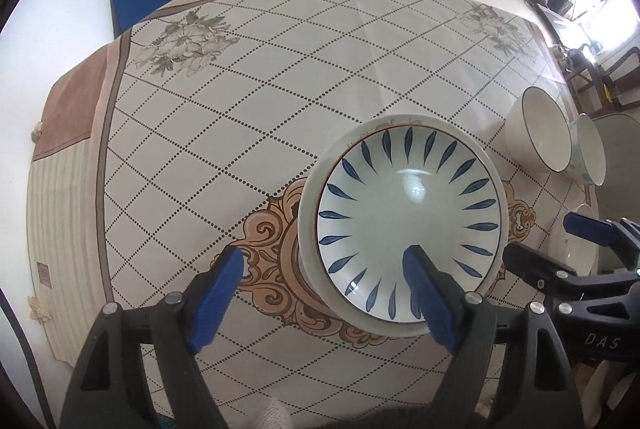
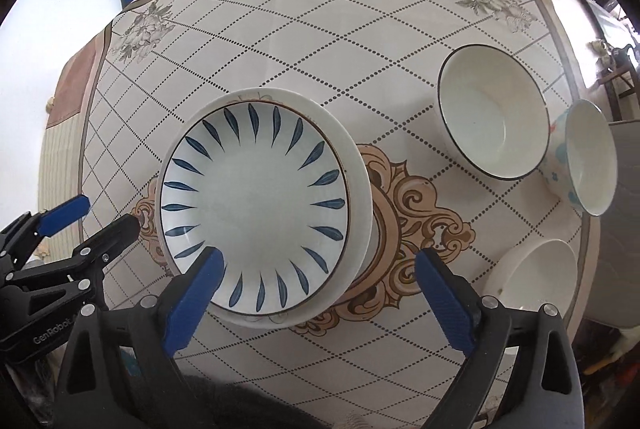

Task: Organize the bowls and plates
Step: 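Withdraw both grippers up from the plate stack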

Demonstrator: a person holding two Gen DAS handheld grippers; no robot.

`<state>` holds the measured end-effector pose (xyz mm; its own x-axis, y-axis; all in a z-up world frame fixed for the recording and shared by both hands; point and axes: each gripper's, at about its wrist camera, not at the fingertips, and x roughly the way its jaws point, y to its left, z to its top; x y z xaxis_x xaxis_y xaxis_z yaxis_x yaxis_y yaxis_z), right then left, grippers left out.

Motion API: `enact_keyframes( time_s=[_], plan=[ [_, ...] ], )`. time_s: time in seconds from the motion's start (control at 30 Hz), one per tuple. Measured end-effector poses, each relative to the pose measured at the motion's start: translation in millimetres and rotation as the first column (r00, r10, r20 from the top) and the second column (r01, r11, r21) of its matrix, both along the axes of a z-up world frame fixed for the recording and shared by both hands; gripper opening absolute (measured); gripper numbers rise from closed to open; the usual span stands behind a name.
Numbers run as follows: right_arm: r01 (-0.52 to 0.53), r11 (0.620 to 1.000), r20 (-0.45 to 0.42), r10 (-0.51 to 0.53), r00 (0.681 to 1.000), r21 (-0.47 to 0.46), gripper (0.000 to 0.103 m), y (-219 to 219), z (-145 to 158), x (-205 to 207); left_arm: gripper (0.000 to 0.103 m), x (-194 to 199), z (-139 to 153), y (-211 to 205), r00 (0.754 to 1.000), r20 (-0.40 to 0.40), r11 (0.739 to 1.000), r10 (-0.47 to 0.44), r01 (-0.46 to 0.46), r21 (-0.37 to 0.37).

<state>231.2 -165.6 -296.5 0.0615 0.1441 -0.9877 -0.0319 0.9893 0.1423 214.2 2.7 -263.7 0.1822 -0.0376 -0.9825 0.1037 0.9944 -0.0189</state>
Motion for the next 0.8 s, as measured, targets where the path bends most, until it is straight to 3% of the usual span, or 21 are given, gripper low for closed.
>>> enact_keyframes(
  time_s=[0.13, 0.6, 0.8],
  plan=[
    [0.007, 0.999, 0.063, -0.005, 0.998, -0.039, 0.102, -1.1, 27.7, -21.2, 0.089, -9.7, 30.5, 1.6, 0.998, 0.066, 1.000, 0.015, -0.014, -0.008],
    [0.040, 0.999, 0.235, -0.033, 0.971, -0.024, 0.103, -14.4, 126.2, -92.7, 0.089, -65.2, 103.0, -3.3, 0.980, 0.191, 0.998, 0.059, -0.060, 0.000],
    [0.052, 0.998, 0.297, -0.040, 0.954, -0.035, 0.103, -10.5, 162.8, -121.2, 0.089, -91.3, 124.1, -3.6, 0.974, 0.221, 0.999, 0.038, -0.038, -0.004]
  ],
)
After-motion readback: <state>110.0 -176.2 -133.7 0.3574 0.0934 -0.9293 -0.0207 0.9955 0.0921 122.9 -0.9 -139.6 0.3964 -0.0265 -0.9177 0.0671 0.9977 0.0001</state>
